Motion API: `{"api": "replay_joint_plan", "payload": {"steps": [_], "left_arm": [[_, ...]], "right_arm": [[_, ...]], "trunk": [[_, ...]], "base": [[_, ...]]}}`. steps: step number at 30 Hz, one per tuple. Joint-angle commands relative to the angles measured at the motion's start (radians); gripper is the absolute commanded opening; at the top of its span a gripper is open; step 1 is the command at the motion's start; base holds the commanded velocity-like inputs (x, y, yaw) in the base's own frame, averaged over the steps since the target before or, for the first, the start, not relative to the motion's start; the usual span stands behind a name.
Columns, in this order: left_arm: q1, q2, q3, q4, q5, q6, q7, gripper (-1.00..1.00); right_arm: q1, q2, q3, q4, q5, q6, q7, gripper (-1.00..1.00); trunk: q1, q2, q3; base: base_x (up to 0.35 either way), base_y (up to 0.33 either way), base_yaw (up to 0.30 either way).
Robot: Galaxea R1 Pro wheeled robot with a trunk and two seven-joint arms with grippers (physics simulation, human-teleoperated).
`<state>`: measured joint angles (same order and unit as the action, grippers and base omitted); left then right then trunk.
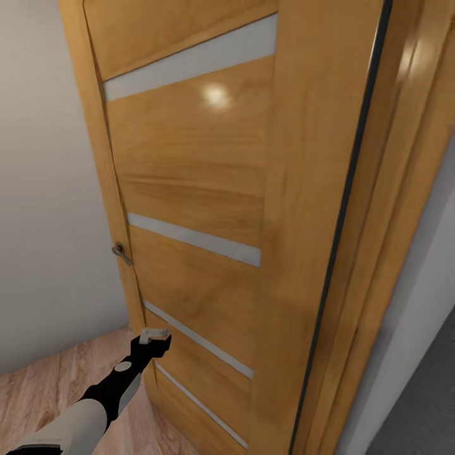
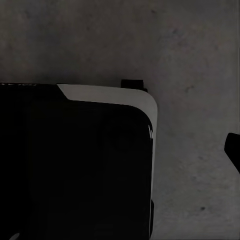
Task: Move the two storage containers from the living room to the garage. In the garage, place one container on the floor and stack the other container on top of it (either order is fine).
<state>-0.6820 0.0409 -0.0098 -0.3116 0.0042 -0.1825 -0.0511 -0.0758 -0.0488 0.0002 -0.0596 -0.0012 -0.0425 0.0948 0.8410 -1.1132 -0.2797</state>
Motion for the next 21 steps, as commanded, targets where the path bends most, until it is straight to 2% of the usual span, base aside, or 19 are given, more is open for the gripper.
{"api": "replay_joint_plan", "payload": {"steps": [1, 16, 21], "left_arm": [[-0.001, 0.000, -0.001, 0.001, 0.000, -0.003, -0.003, 1.00], [-0.001, 0.002, -0.001, 0.002, 0.000, -0.003, -0.003, 1.00], [-0.001, 0.004, -0.001, 0.002, 0.000, -0.003, -0.003, 1.00]], "right_arm": [[-0.001, 0.000, 0.000, 0.001, 0.000, -0.004, 0.003, 1.00], [-0.001, 0.000, 0.000, 0.001, 0.000, -0.004, 0.003, 1.00], [-0.001, 0.000, 0.000, 0.001, 0.000, -0.004, 0.003, 1.00]], "trunk": [[0.000, -0.001, -0.001], [0.000, -0.001, -0.001], [0.000, -0.001, 0.000]], "base": [[-0.001, 0.000, -0.222], [0.000, 0.000, -0.249], [0.061, 0.000, -0.072]]}}
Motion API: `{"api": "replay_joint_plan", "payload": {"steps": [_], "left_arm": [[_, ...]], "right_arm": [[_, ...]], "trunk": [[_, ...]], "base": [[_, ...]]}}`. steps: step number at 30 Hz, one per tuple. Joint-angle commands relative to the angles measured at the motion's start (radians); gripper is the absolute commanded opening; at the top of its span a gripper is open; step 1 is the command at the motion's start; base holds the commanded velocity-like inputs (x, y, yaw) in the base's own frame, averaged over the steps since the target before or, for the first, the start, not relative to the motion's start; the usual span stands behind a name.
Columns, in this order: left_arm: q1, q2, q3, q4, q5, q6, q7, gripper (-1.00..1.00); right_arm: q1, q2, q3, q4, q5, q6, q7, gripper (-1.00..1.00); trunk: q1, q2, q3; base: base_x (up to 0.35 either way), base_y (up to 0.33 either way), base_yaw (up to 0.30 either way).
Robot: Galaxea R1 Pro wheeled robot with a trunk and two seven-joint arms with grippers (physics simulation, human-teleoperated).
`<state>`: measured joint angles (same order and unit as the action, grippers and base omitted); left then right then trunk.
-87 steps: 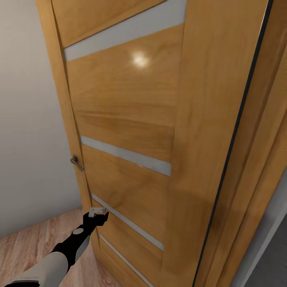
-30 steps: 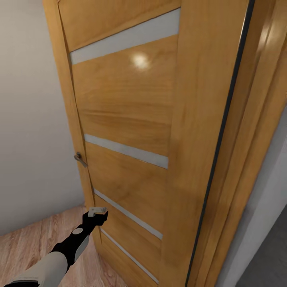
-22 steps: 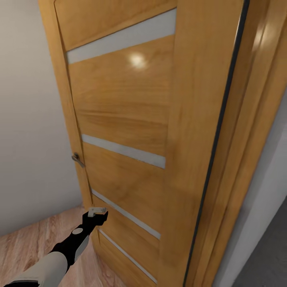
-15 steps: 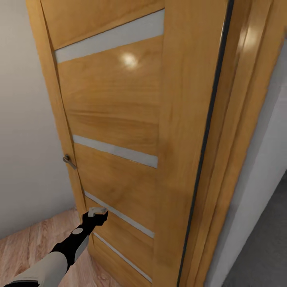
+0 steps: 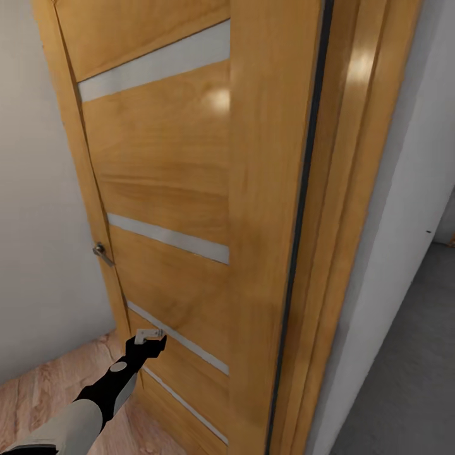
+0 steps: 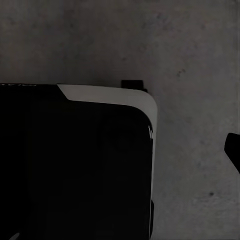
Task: Move the two storage containers from the living room to the garage. In the garage, place one container on the floor and stack the other container on top of it (either order is fine).
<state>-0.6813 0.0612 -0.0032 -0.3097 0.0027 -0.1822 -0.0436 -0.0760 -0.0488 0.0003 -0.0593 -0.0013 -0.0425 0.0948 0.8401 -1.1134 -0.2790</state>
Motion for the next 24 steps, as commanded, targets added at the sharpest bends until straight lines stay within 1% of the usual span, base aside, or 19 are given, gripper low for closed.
{"api": "replay_joint_plan", "payload": {"steps": [1, 4, 8, 24], "left_arm": [[-0.001, -0.016, -0.008, -0.001, 0.002, -0.003, -0.010, 1.00], [-0.001, -0.016, -0.008, -0.001, 0.002, -0.003, -0.010, 1.00], [-0.001, -0.015, -0.008, 0.000, 0.002, -0.003, -0.010, 1.00], [-0.001, -0.015, -0.008, -0.001, 0.002, -0.003, -0.010, 1.00]], "right_arm": [[-0.001, 0.000, 0.000, 0.001, 0.000, -0.003, 0.003, 1.00], [-0.001, 0.000, 0.000, 0.001, 0.000, -0.003, 0.003, 1.00], [-0.001, 0.000, 0.000, 0.001, 0.000, -0.003, 0.003, 1.00], [-0.001, 0.000, 0.000, 0.001, 0.000, -0.003, 0.003, 1.00]], "trunk": [[0.001, -0.001, -0.001], [0.001, -0.001, -0.001], [0.001, -0.001, -0.001], [0.001, -0.001, -0.001]], "base": [[0.240, 0.000, -0.007], [0.203, 0.000, -0.005], [0.073, 0.000, -0.002], [0.006, 0.000, 0.000]]}}
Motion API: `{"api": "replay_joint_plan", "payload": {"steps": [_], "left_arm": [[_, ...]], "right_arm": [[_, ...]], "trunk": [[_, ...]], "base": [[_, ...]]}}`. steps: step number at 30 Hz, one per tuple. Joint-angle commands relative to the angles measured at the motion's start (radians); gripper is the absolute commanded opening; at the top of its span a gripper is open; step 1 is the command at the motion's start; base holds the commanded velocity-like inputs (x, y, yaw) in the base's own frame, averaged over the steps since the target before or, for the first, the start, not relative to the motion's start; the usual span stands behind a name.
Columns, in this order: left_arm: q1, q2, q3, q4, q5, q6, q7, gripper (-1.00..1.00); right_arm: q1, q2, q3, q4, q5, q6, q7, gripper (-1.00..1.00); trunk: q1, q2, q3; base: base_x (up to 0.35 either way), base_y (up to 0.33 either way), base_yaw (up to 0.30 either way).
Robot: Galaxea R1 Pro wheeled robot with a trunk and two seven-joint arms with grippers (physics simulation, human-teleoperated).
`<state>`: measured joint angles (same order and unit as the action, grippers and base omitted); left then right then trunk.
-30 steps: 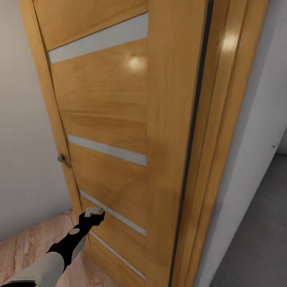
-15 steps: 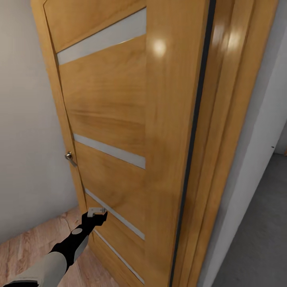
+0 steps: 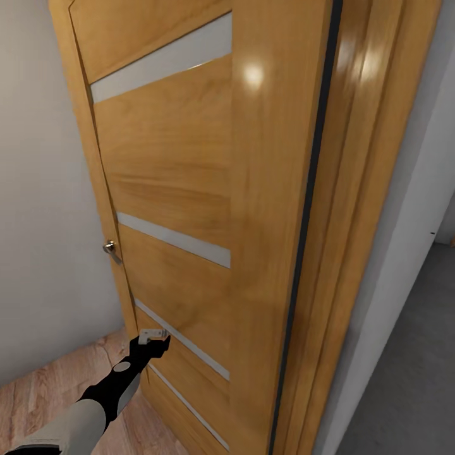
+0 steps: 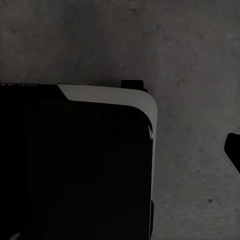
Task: Move the two storage containers from the living room to the garage. In the garage, place one container on the floor and stack the other container on top of it (either order is fine).
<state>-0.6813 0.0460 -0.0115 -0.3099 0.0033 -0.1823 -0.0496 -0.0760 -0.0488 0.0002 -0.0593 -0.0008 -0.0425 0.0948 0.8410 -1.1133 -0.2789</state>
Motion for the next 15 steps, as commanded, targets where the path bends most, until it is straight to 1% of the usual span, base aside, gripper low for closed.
{"api": "replay_joint_plan", "payload": {"steps": [1, 6, 11, 15], "left_arm": [[-0.001, 0.000, 0.001, 0.000, 0.001, -0.003, -0.004, 1.00], [-0.001, 0.000, 0.001, 0.000, 0.001, -0.003, -0.004, 1.00], [-0.001, 0.001, 0.001, 0.000, 0.001, -0.003, -0.004, 1.00], [-0.001, 0.001, 0.001, 0.000, 0.001, -0.003, -0.004, 1.00]], "right_arm": [[-0.001, 0.000, 0.000, 0.001, 0.000, -0.003, 0.003, 1.00], [-0.001, 0.000, 0.000, 0.001, 0.000, -0.003, 0.003, 1.00], [-0.001, 0.000, 0.000, 0.001, 0.000, -0.003, 0.003, 1.00], [-0.001, 0.000, 0.000, 0.001, -0.001, -0.003, 0.003, 1.00]], "trunk": [[0.000, -0.001, -0.001], [0.000, -0.001, -0.001], [0.000, -0.001, -0.001], [0.000, -0.001, -0.001]], "base": [[0.000, 0.000, 0.000], [0.017, 0.000, 0.000], [0.129, 0.000, 0.000], [0.054, 0.000, 0.000]]}}
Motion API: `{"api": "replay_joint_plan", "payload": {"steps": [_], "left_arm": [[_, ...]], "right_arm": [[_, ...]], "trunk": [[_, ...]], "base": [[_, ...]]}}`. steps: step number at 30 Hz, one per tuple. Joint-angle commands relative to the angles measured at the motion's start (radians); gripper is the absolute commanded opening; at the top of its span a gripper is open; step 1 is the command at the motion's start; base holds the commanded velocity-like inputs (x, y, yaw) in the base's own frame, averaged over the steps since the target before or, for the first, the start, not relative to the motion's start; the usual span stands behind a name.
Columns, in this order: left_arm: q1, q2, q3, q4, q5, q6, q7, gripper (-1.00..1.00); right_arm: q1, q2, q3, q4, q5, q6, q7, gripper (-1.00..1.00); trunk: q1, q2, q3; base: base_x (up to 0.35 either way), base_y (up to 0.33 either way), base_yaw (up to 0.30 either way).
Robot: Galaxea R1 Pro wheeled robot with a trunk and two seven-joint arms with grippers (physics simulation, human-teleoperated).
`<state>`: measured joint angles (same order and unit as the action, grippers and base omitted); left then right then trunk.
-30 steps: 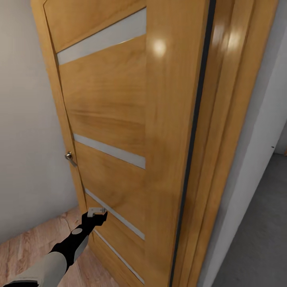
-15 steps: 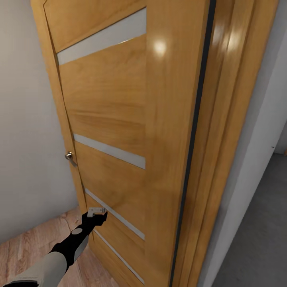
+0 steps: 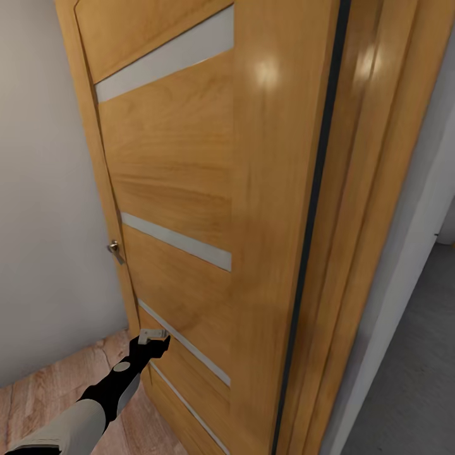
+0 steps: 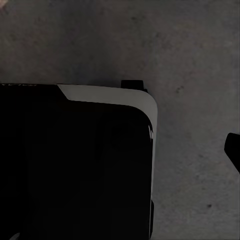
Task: Move the two storage containers from the living room to the garage. In the garage, place one container on the floor and stack the other container on top of it (either order is fine).
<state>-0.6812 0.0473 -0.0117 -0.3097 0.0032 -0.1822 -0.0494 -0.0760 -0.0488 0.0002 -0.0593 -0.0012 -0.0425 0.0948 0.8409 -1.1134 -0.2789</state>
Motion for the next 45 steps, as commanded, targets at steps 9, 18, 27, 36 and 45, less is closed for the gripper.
{"api": "replay_joint_plan", "payload": {"steps": [9, 18, 27, 36, 45], "left_arm": [[-0.001, -0.001, 0.001, 0.000, 0.001, -0.003, -0.004, 1.00], [-0.001, -0.001, 0.001, 0.000, 0.001, -0.003, -0.004, 1.00], [-0.001, 0.000, 0.001, 0.000, 0.001, -0.004, -0.004, 1.00], [-0.001, 0.013, 0.001, 0.000, 0.001, -0.004, -0.004, 1.00], [-0.001, 0.018, 0.001, 0.000, 0.001, -0.003, -0.004, 1.00]], "right_arm": [[-0.001, 0.000, 0.000, 0.001, 0.000, -0.003, 0.003, 1.00], [-0.001, 0.000, 0.000, 0.001, 0.000, -0.003, 0.003, 1.00], [-0.001, 0.000, 0.000, 0.001, 0.000, -0.003, 0.003, 1.00], [-0.001, 0.000, 0.000, 0.001, 0.000, -0.003, 0.003, 1.00], [-0.001, 0.000, 0.000, 0.001, 0.000, -0.003, 0.003, 1.00]], "trunk": [[0.000, -0.001, -0.001], [0.000, -0.001, -0.001], [0.000, -0.001, -0.001], [0.000, -0.001, -0.001], [0.000, -0.001, -0.001]], "base": [[0.008, 0.000, 0.000], [-0.058, 0.000, 0.000], [-0.018, 0.000, -0.061], [-0.001, 0.000, -0.144], [0.020, 0.000, -0.017]]}}
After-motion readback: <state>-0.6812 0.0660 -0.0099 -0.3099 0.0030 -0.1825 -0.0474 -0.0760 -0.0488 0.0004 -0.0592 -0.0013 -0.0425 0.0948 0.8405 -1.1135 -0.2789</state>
